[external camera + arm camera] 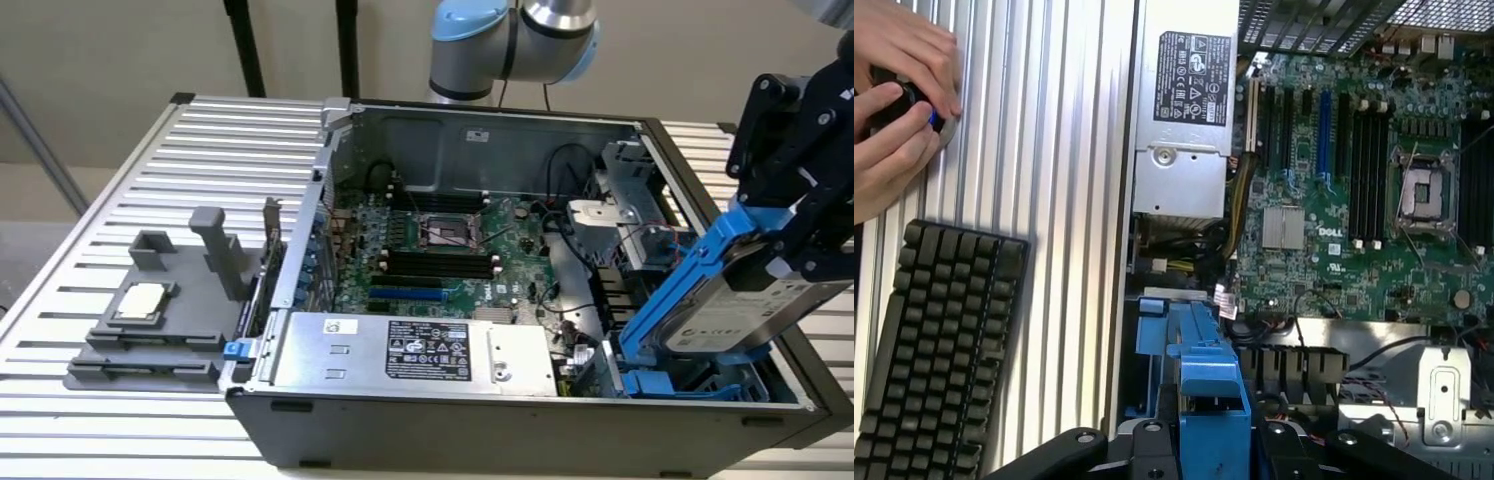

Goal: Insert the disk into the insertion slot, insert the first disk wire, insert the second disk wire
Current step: 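Insert the disk into the insertion slot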

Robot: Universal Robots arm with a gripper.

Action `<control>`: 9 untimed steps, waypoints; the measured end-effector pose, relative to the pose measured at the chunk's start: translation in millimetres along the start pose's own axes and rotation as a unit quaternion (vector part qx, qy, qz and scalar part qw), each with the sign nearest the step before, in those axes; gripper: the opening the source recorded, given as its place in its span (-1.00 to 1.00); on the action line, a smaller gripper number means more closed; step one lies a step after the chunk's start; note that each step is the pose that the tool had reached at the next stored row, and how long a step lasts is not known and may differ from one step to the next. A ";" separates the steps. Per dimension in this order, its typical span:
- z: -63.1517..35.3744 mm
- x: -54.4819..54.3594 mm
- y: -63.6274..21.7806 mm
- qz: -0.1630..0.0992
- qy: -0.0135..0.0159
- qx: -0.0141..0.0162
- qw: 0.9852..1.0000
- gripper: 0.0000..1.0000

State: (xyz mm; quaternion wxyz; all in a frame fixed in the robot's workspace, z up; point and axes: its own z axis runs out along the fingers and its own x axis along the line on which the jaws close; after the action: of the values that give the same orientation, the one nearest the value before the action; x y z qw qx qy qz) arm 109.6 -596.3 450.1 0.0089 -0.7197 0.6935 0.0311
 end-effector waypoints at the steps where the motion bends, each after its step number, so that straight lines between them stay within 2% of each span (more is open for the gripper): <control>1: 0.6 0.2 0.0 0.000 0.000 0.000 1.000 -0.36; 9: 6.1 0.6 -0.2 0.000 -0.003 0.003 1.000 -0.36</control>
State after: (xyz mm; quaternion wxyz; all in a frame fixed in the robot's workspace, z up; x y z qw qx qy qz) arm 109.6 -596.6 444.0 0.0129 -0.7198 0.6934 0.0312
